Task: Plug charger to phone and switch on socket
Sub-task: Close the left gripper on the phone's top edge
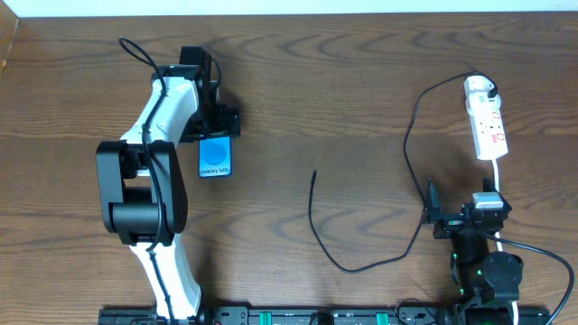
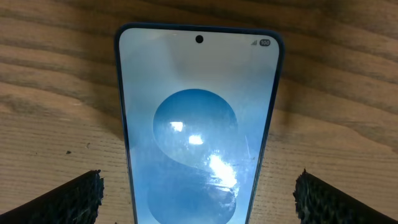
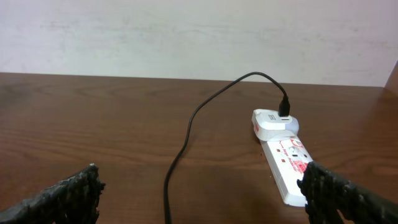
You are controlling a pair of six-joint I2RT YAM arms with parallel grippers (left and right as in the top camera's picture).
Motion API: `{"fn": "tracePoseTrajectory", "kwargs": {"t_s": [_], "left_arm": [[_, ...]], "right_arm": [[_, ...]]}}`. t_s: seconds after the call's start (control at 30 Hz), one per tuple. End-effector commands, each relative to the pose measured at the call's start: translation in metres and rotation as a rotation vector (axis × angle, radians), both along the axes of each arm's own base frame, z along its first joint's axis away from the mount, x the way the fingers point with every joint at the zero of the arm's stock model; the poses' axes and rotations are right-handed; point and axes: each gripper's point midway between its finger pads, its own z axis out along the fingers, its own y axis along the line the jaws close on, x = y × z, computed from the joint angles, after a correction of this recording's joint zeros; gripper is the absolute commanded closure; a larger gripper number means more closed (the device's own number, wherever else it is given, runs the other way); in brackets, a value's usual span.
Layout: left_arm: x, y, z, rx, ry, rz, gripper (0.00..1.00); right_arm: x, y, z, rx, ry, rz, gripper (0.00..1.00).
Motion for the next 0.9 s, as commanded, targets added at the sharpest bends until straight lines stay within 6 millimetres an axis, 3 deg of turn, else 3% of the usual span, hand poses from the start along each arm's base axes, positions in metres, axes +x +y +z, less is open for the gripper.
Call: {"fn": "tracePoseTrajectory", "kwargs": {"t_s": [0.0,0.87], "left_arm": [[-0.006,0.005,-0.010,0.015,0.028,0.020,0.02],[-0.012,0.007,-0.027,0.015,0.023,0.023,0.02]], "right_arm": [[0.000,-0.003,-0.001,0.013,0.003,-0.016,0.01],[0.000,-0.003,-0.001,0.013,0.003,-0.016,0.01]]}}
